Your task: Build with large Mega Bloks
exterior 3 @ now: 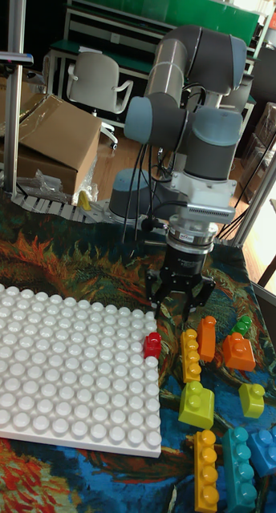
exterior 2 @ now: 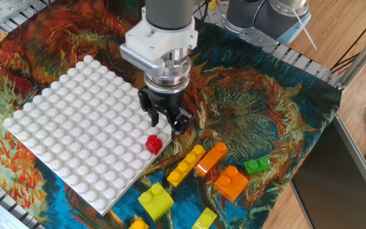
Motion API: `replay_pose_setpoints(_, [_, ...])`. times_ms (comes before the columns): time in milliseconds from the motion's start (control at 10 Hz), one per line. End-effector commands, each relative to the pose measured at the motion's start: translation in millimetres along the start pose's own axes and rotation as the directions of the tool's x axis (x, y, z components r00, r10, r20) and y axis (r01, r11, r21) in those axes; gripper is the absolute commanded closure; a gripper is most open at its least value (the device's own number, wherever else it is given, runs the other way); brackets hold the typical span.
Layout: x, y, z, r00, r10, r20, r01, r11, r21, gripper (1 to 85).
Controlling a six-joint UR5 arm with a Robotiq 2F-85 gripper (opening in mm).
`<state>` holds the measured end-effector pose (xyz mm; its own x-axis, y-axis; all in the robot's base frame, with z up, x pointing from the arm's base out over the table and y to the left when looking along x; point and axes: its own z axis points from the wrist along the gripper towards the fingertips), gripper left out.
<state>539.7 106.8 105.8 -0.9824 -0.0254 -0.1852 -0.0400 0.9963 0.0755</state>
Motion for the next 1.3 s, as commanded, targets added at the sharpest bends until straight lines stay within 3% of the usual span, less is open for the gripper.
replay_pose_setpoints(0, [9.6,31.6,-0.5,1.000,0.023,0.002,-0.023,0.999,-0.040,30.0])
replay_pose_setpoints(100, [22.9,57.6,-0.1,0.997,0.074,0.005,-0.074,0.997,-0.034,30.0])
replay_pose_setpoints(200, [40.5,75.7,-1.8,0.992,0.122,-0.008,-0.122,0.992,0.018,30.0])
replay_pose_setpoints(300, [43.9,70.8,-3.7,0.992,0.124,-0.029,-0.123,0.991,0.050,31.0])
replay_pose_setpoints(500, [48.1,80.8,-3.6,0.998,0.042,-0.051,-0.042,0.999,0.010,30.0])
replay_pose_setpoints(600, [51.7,81.4,-3.8,0.997,0.033,-0.064,-0.033,0.999,0.008,30.0])
replay_pose_setpoints(800, [62.5,104.5,5.4,0.988,0.122,-0.099,-0.123,0.992,-0.011,29.7])
replay_pose_setpoints(1000, [64.9,127.6,13.2,0.981,0.176,-0.084,-0.175,0.984,0.023,29.7])
replay_pose_setpoints(1100, [62.3,111.7,7.1,0.984,0.160,-0.084,-0.157,0.987,0.040,30.7])
replay_pose_setpoints(1200, [57.6,97.3,0.4,0.988,0.130,-0.089,-0.129,0.992,0.013,30.7])
